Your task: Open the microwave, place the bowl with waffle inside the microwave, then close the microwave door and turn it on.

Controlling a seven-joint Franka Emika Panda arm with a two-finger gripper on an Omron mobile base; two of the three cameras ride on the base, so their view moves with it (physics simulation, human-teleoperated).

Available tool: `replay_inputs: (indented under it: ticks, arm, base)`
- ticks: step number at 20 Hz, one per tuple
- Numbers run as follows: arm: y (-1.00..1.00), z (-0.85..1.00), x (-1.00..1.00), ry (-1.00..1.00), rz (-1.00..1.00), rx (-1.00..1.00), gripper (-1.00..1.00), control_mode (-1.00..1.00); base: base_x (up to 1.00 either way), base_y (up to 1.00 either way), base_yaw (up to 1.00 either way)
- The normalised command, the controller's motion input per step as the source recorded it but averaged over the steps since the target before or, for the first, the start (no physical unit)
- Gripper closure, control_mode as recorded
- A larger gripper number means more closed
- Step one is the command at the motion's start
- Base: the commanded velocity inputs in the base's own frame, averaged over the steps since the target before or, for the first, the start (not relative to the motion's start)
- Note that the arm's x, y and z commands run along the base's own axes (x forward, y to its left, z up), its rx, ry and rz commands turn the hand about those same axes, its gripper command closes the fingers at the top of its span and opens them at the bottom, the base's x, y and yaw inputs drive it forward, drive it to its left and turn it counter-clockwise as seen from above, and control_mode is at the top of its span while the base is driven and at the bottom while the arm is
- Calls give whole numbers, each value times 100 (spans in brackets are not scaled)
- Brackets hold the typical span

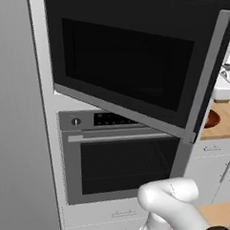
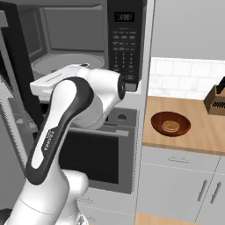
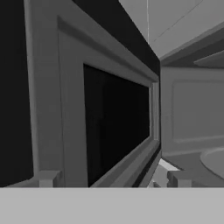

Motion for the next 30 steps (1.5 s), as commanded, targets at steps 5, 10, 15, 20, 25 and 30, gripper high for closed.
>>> replay_inputs:
  ticks: [5,10,15,20,25,30]
  arm:
    - [64,0,-76,0,7,0,-100,-100]
    - [75,3,-44,0,2,0,-100,-100]
    - [93,0,-26,1,0,-3,-100,-100]
    - [95,0,-16,0,0,-4,-100,-100]
    - [96,0,-10,0,0,-5,-100,-100]
    - [82,0,-4,0,0,-4,-100,-100]
  base:
    - [0,0,0]
    - [0,0,0]
    - [0,0,0]
    - [0,0,0]
    - [0,0,0]
    - [0,0,0]
